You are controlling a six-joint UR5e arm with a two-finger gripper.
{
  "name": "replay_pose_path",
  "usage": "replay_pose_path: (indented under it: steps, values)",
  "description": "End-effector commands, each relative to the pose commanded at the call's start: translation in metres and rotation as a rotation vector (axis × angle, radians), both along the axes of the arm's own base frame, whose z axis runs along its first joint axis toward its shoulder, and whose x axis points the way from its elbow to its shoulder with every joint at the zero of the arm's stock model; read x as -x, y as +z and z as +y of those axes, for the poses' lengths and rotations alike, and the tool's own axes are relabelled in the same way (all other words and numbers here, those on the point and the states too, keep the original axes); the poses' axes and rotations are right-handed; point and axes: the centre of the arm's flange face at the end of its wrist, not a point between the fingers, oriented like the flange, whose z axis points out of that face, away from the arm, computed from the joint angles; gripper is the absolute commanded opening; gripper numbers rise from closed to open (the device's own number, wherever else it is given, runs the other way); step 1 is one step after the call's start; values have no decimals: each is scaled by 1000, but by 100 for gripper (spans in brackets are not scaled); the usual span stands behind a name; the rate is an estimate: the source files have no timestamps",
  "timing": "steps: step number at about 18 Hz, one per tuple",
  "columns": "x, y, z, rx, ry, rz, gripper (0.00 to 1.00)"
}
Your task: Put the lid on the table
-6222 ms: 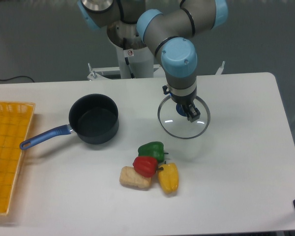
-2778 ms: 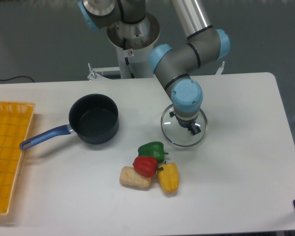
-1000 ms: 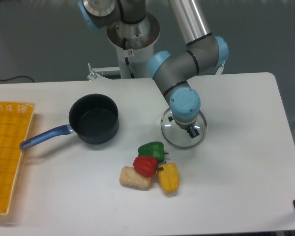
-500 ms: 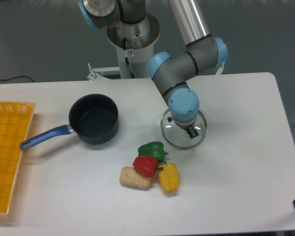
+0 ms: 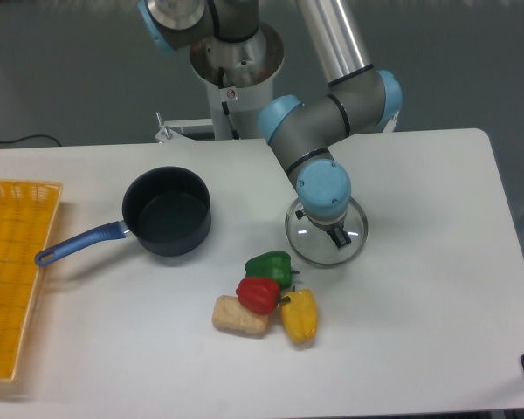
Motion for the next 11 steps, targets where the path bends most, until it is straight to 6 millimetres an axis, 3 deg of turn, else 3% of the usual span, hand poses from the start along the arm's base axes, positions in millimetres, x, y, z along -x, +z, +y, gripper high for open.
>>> replay_pose_path:
  steps: [5, 6, 11]
  values:
    - [0, 0, 0, 0, 0, 0, 70]
    - [0, 0, 0, 0, 0, 0, 76]
    - [-1, 0, 1, 1, -2, 1, 77]
